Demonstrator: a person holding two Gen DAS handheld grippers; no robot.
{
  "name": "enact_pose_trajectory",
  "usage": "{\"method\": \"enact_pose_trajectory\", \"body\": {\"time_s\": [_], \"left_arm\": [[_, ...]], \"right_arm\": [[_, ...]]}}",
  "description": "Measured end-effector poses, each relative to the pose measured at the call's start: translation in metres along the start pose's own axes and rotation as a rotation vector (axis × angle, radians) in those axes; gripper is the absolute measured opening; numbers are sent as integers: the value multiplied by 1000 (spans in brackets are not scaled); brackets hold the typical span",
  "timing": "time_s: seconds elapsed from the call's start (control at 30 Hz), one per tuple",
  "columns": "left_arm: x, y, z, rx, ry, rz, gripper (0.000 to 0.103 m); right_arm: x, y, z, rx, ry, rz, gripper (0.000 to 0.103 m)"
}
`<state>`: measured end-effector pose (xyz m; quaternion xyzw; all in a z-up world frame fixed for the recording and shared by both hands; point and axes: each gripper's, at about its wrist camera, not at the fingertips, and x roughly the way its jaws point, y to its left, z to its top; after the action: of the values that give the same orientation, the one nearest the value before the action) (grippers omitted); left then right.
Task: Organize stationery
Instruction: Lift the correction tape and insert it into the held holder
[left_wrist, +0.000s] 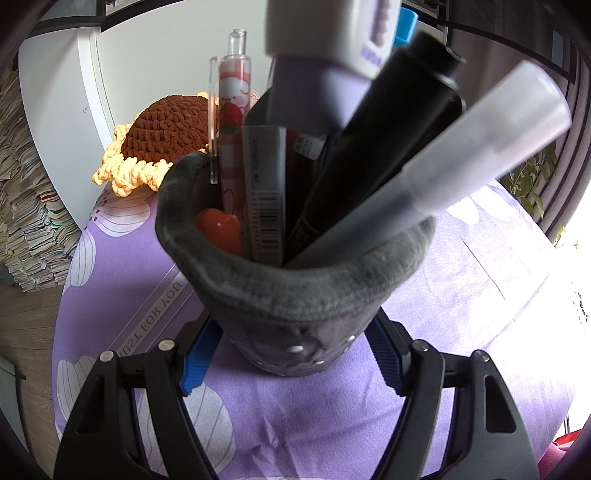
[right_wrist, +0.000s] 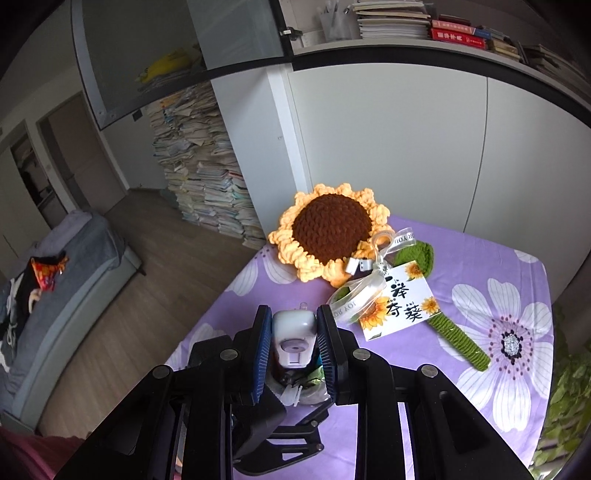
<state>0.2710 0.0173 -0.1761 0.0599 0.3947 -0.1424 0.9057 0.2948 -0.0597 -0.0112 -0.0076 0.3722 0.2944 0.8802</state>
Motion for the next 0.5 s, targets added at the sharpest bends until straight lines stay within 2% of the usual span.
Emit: {"method": "enact_pose_trajectory", "body": {"time_s": [0.5], "left_arm": [[0,0,0,0,0,0,73]], "right_arm": [[16,3,-7,-2,50,13,26]]}}
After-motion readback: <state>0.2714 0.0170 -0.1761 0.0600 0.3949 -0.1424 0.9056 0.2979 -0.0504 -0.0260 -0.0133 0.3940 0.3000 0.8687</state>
